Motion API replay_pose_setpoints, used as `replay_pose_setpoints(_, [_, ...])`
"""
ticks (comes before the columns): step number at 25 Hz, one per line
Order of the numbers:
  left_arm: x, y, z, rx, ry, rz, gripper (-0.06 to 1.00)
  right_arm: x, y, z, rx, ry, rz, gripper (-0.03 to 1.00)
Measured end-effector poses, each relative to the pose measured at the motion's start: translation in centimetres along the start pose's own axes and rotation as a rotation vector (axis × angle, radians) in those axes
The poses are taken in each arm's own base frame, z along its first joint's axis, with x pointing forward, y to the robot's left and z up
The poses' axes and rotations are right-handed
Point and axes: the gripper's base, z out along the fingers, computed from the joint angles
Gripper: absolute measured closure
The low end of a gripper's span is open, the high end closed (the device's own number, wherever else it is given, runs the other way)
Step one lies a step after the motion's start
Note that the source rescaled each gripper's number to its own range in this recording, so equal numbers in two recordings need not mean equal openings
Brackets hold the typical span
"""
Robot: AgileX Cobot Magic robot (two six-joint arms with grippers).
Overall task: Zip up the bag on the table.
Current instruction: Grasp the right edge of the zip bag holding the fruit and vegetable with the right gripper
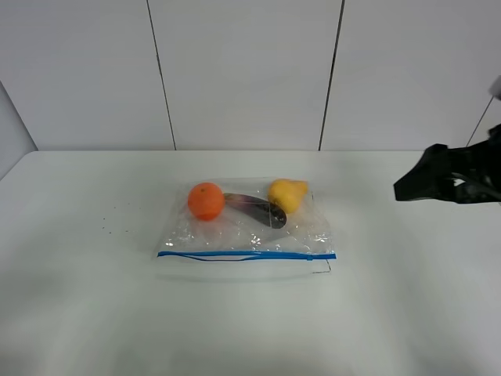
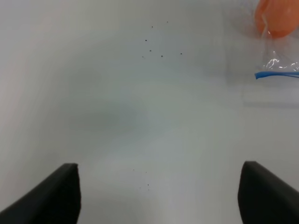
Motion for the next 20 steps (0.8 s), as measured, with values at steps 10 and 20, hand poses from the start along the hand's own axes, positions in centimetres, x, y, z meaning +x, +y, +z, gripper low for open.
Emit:
replay_pose_setpoints(10, [0.0,0.0,0.0,0.000,0.000,0.000,0.18,-2.5,-2.3,9.7,-0.215,0.184,0.029,-0.03])
replay_pose_setpoints(20, [0.0,0.0,0.0,0.000,0.000,0.000,0.18,-1.6,-9.5,15.9,-0.420,0.204,0.223,-0.03])
